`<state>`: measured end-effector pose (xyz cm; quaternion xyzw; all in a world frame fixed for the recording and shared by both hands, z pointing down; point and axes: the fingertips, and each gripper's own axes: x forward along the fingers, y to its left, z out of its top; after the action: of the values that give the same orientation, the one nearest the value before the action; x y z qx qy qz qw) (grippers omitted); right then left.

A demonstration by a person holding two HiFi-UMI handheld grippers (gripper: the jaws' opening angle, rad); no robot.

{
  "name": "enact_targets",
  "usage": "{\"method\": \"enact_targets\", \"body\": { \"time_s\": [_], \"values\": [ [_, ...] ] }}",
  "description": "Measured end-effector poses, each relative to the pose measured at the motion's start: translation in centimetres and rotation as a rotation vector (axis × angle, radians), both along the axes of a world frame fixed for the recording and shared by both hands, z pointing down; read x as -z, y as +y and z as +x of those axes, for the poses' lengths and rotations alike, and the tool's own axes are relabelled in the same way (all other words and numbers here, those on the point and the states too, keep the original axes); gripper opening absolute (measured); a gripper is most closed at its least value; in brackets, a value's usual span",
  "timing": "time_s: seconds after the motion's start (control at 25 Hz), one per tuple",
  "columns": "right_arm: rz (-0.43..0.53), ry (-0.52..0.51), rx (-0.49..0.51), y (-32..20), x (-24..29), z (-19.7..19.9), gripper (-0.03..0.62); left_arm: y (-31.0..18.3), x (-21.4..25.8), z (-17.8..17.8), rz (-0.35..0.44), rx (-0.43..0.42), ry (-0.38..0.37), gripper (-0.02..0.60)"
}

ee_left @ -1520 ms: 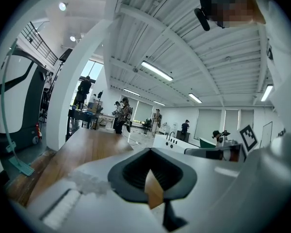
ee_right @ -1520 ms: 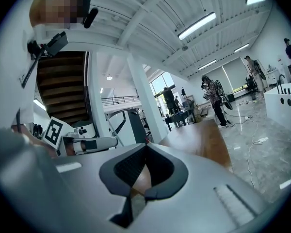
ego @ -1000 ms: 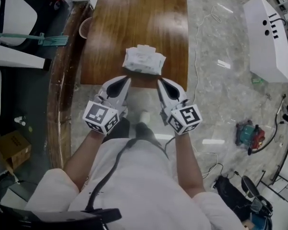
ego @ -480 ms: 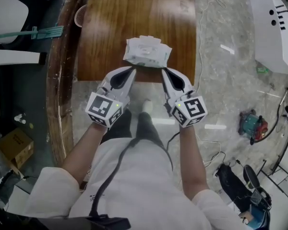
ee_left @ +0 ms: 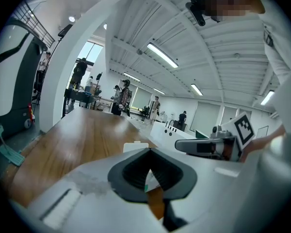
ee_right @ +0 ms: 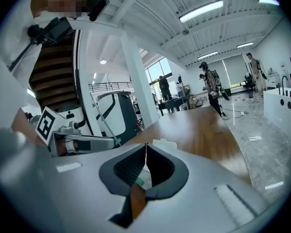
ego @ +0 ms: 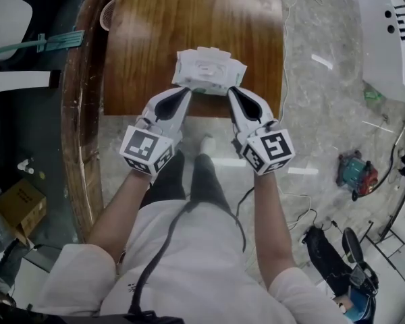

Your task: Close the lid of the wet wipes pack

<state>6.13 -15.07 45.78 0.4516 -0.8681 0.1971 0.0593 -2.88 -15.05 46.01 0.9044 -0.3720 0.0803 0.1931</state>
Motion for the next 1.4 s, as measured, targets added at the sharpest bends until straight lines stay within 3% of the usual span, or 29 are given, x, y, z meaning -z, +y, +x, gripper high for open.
{"method": "enact_targets", "body": {
  "time_s": [0.24, 1.2, 1.4],
  "values": [
    [-0.020, 0.005, 0.020, -1.6, -2.0, -0.3, 0.031, -1.5, -1.8, 0.6, -0.012, 0.011, 0.022, 0.003],
    [-0.003, 0.038, 0.018, -7.8, -5.1, 1.1, 0.135, -4.5, -6.3, 1.4, -0.048, 0.006, -0.045, 0.006],
    [-0.009, 0.055, 0.056, -8.9, -6.0, 0.7, 0.165, -5.0, -7.0, 1.2, -0.043, 0.000, -0.064, 0.007]
  ]
}}
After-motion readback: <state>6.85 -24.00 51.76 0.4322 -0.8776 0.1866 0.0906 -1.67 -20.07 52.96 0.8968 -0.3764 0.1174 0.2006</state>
